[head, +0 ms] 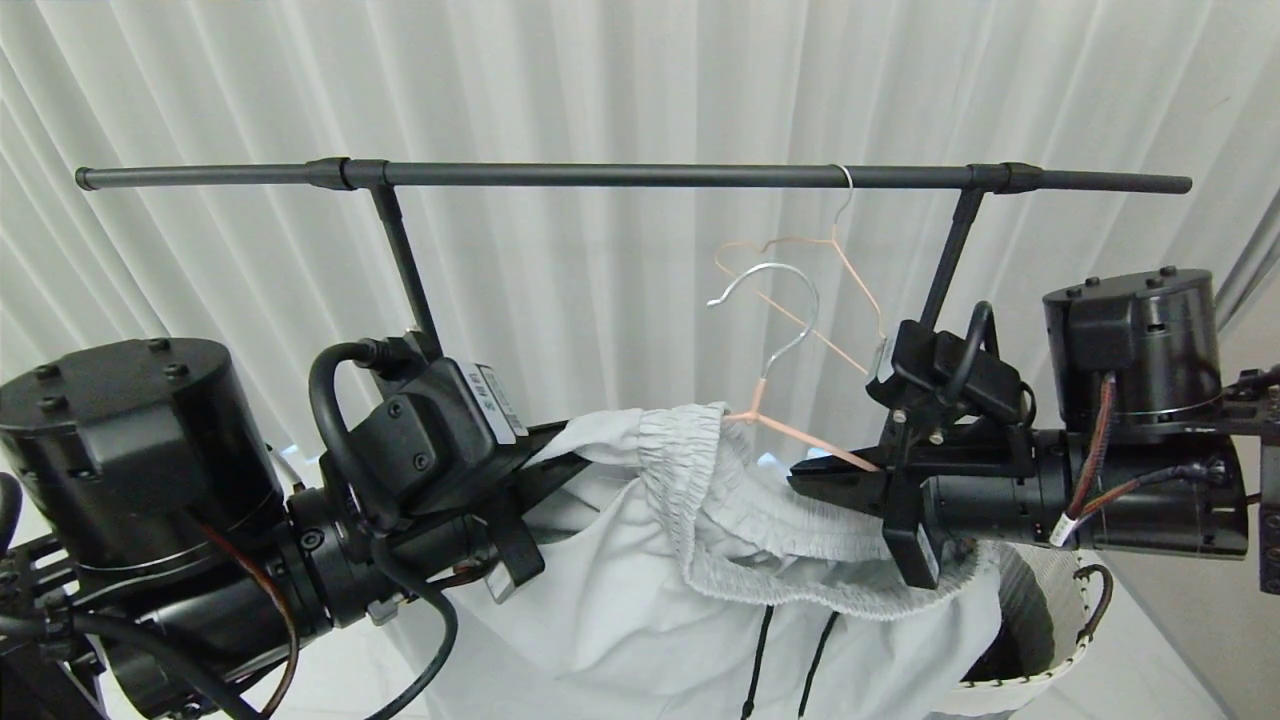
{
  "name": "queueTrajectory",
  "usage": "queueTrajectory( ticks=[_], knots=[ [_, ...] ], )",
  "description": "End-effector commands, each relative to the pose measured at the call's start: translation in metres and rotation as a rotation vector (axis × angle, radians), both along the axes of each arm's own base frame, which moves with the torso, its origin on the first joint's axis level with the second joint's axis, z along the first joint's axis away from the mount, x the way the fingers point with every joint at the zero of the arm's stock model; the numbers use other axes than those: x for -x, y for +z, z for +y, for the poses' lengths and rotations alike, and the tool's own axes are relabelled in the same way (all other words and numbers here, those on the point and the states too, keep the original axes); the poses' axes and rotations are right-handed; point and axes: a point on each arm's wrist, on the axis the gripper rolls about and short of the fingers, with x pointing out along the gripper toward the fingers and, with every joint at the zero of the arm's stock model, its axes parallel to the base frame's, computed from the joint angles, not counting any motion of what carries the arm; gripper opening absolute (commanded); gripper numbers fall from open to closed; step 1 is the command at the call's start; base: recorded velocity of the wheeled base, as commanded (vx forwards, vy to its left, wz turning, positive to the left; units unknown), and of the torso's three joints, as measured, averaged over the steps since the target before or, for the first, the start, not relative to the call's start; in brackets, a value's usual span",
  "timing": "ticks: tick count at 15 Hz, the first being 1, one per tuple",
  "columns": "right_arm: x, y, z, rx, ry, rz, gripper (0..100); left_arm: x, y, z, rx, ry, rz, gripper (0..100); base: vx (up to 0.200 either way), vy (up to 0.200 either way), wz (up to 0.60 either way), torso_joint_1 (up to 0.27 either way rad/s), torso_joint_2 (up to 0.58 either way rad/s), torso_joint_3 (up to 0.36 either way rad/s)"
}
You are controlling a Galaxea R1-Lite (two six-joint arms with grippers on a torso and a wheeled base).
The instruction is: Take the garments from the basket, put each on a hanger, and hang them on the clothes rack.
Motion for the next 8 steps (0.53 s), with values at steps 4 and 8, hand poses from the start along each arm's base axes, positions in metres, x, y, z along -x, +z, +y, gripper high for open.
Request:
queueTrajectory(
  ticks=[4, 8],
  knots=[
    [0.007, 0.013, -0.006, -0.038, 0.000, -0.055, 0, 0.001, -0.008, 0.006, -0.019, 0.021, 0.025, 100, 0.000, 0.000, 0.00, 0.000, 0.00, 0.000],
    [0.015, 0.022, -0.014, -0.062, -0.006, -0.080, 0, 0.002, -0.023, 0.025, -0.045, 0.091, 0.071, 100, 0.000, 0.000, 0.00, 0.000, 0.00, 0.000]
  ],
)
